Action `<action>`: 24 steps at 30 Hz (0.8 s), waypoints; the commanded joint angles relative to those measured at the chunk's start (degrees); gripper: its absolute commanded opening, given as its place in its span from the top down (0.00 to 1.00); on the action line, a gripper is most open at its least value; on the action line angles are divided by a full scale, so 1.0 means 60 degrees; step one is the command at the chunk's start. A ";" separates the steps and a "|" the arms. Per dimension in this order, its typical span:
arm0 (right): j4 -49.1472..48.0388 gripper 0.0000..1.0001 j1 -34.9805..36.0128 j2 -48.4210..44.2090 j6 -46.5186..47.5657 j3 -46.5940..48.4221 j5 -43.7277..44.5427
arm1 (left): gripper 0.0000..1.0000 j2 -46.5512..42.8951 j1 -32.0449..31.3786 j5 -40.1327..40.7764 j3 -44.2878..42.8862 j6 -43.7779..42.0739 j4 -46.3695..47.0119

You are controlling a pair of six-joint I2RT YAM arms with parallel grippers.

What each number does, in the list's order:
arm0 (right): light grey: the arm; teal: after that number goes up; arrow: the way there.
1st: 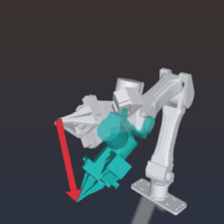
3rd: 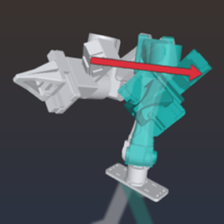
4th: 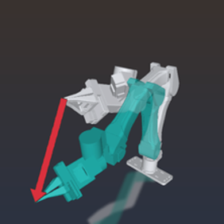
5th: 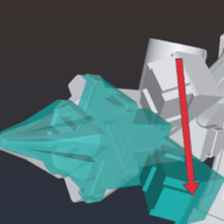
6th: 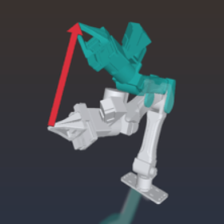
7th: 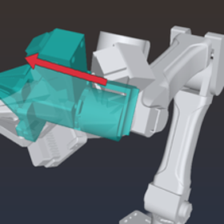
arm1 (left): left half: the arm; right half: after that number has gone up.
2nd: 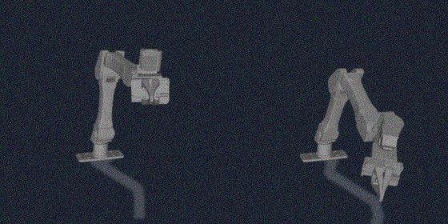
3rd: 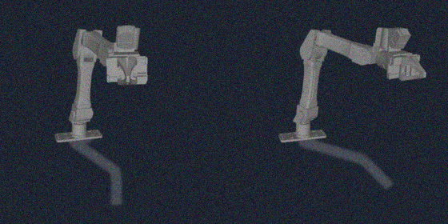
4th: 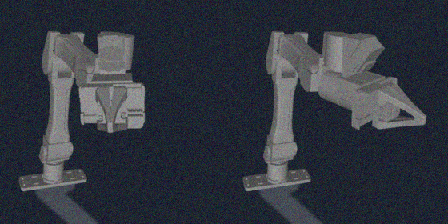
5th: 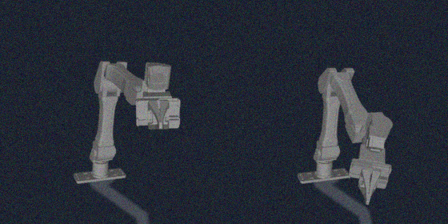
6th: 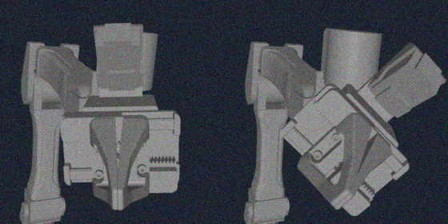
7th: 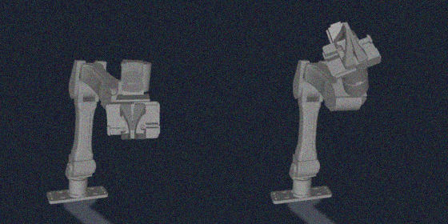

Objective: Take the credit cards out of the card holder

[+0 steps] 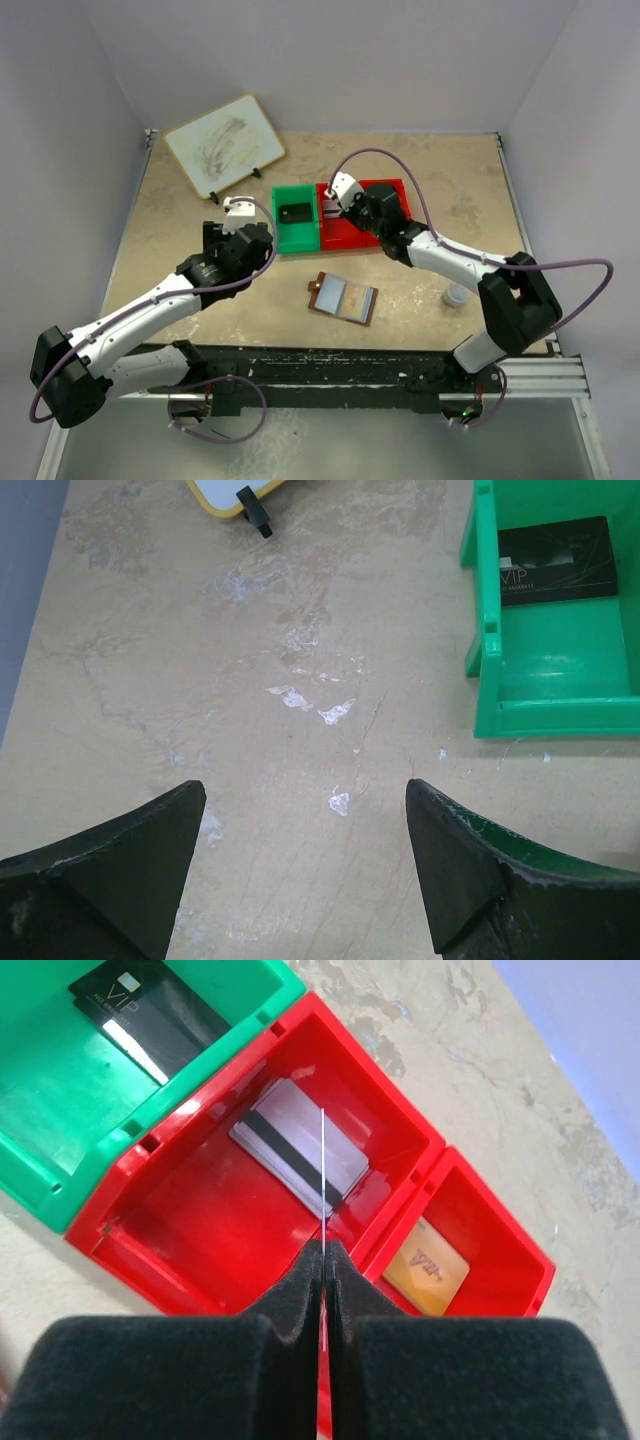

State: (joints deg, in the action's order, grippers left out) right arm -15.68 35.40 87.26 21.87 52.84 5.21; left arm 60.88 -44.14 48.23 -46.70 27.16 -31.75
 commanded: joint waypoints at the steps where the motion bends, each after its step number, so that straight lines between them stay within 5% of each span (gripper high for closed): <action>1: -0.0673 1.00 -0.0127 0.0465 0.1480 0.0960 -0.0801 | 0.21 -0.0129 0.0029 0.0293 -0.0230 -0.0210 0.0347; 24: -0.1329 1.00 -0.0414 0.3179 0.4026 0.2269 -0.0485 | 0.20 0.0150 0.0030 -0.0138 -0.0339 -0.0354 0.0299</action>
State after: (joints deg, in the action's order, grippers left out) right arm -18.35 33.65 106.04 43.24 64.31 1.80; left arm 61.60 -44.14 47.83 -46.70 25.89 -31.03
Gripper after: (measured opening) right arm 0.007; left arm 0.795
